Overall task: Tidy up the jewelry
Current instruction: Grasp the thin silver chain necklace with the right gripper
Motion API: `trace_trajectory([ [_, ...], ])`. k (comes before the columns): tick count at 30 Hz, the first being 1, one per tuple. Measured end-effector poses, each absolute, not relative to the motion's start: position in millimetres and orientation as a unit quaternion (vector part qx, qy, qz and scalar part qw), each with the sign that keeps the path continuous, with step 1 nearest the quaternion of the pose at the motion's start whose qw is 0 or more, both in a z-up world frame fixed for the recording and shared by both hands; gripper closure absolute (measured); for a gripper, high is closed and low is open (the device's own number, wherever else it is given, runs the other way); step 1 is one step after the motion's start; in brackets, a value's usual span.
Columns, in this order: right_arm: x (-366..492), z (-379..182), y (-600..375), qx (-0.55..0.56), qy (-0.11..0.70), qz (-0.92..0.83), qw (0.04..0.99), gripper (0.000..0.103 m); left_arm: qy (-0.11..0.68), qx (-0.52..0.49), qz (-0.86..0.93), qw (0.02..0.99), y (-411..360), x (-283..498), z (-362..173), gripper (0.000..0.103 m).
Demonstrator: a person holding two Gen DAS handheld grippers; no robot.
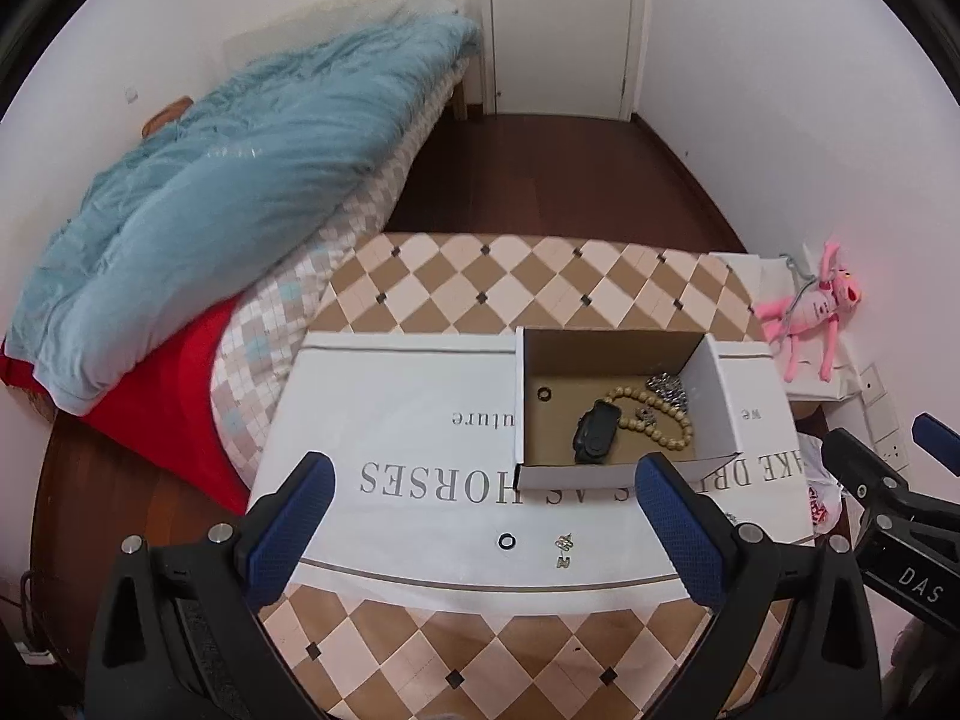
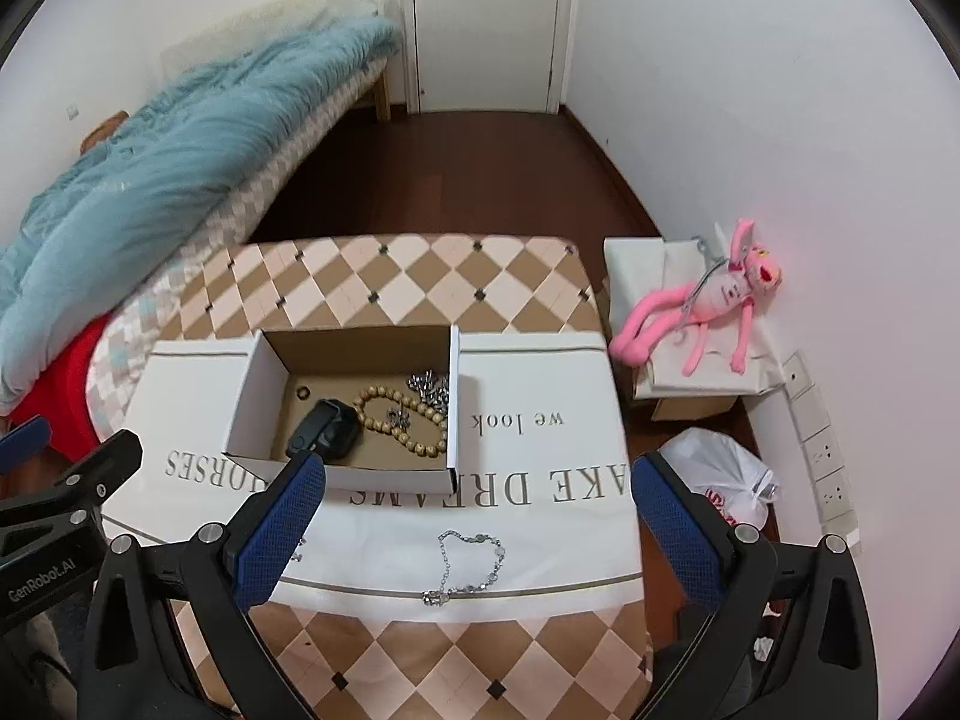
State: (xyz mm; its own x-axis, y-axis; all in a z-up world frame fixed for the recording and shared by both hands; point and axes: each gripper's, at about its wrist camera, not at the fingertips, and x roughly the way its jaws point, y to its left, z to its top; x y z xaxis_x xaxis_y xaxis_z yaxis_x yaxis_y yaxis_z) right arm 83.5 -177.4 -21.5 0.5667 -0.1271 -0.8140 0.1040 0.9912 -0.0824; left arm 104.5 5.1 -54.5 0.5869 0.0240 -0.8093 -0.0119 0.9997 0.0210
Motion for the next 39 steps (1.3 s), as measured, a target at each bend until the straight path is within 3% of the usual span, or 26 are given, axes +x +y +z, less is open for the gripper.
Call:
trace_trajectory([
  [14,50,13,-177,0.025,0.433,-0.045,0.9,0.0,0.438,-0.001,0.017,0.899,1,88,-33,0.001],
  [18,57,-15,-192,0.049,0.467,-0.057,0.881,0.0,0.453,0.006,0.033,0.891,3,93,-58,0.001],
  [23,68,-93,-220,0.102,0.532,-0.071,0.838,0.0,0.484,0.01,0.049,0.874,10,99,-110,0.001],
  [30,71,-183,-239,0.142,0.592,-0.096,0.787,0.033,0.536,0.018,0.069,0.841,21,98,-165,0.001],
  [31,72,-193,-238,0.137,0.596,-0.1,0.785,0.042,0.541,0.019,0.071,0.838,22,97,-170,0.001],
  [32,71,-197,-237,0.132,0.593,-0.106,0.787,0.045,0.547,0.019,0.072,0.834,25,96,-175,0.001],
  [33,69,-196,-234,0.123,0.579,-0.111,0.798,0.057,0.55,0.018,0.072,0.832,26,95,-179,0.001],
  [37,70,-200,-220,0.087,0.564,-0.133,0.81,0.063,0.569,0.013,0.066,0.819,29,92,-194,0.001],
  [38,70,-200,-217,0.079,0.562,-0.136,0.812,0.072,0.573,0.012,0.061,0.817,28,92,-197,0.001],
  [39,71,-199,-217,0.071,0.559,-0.135,0.815,0.096,0.576,0.012,0.056,0.815,27,92,-200,0.001],
])
